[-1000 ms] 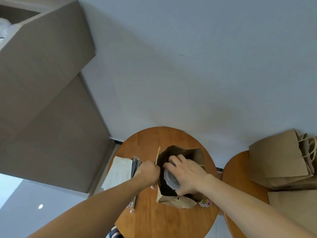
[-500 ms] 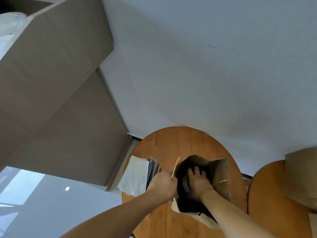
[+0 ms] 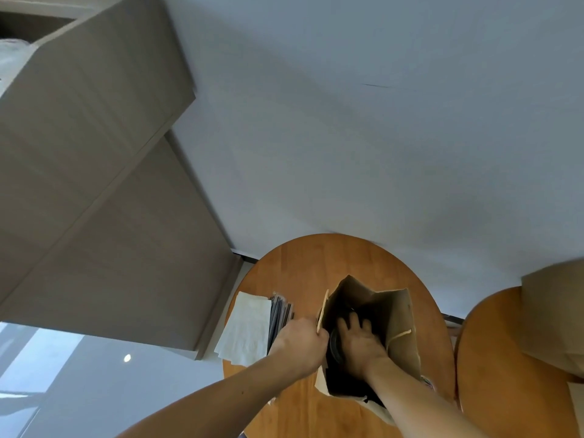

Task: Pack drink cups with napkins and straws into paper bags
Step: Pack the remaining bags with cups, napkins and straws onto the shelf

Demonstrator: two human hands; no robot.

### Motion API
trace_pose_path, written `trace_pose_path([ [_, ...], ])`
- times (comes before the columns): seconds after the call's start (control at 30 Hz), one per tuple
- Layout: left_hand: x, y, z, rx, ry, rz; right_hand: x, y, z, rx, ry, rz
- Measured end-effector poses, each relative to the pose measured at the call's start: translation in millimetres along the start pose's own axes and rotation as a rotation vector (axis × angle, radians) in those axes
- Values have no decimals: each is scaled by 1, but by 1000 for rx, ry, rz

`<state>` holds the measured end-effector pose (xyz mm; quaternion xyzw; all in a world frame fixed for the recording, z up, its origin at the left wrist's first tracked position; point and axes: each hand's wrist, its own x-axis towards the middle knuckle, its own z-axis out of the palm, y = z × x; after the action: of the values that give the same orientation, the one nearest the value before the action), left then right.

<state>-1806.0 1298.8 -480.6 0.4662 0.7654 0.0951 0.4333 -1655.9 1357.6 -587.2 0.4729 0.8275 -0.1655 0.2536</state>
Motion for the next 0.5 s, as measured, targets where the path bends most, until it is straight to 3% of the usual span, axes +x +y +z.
trace_pose_path([
  [0.3, 0, -1, 6, 25, 8, 42, -16, -3, -48, -166, -83, 18],
  [0.4, 1, 2, 9, 52, -10, 70, -45, 1, -98, -317, -4, -45],
  [0.5, 1, 5, 11, 41, -37, 109, -80, 19, -142, -158, 126, -132],
])
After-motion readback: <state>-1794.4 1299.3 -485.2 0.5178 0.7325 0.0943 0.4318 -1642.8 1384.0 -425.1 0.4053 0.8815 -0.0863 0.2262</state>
